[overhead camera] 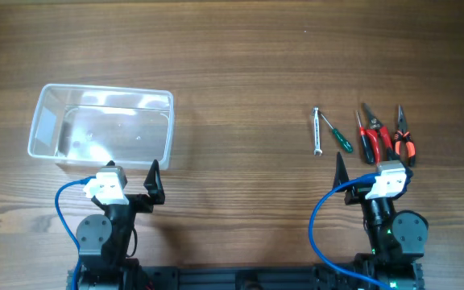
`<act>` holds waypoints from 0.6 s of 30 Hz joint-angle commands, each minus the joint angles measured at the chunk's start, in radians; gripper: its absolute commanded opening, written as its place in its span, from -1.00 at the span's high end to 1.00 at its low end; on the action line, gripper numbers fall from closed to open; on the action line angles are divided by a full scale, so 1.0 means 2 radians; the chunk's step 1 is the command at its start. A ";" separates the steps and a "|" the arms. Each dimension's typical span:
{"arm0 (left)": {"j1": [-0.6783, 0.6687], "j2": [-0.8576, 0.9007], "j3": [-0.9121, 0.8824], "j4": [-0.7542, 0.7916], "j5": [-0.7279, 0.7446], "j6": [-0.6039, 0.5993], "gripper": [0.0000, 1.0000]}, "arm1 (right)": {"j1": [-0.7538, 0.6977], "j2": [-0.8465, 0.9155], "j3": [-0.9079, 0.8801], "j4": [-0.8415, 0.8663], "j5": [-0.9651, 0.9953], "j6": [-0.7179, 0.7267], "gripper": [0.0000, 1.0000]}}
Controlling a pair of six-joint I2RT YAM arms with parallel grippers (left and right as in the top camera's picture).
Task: Pack container
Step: 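Raise both arms from rest toward the container and tools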
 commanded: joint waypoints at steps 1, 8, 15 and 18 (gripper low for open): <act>0.001 0.000 -0.004 0.002 0.008 -0.004 -1.00 | 0.000 -0.004 0.002 0.002 -0.002 0.005 -0.99; 0.001 0.000 -0.004 0.001 0.008 -0.004 -1.00 | 0.000 -0.004 0.002 0.002 -0.002 0.005 -1.00; 0.001 0.000 -0.004 0.001 0.008 -0.004 -0.99 | 0.000 -0.004 0.002 0.002 -0.003 0.008 -1.00; 0.001 0.000 -0.004 0.002 0.008 -0.004 -1.00 | 0.000 -0.004 0.002 0.002 -0.002 0.022 -0.99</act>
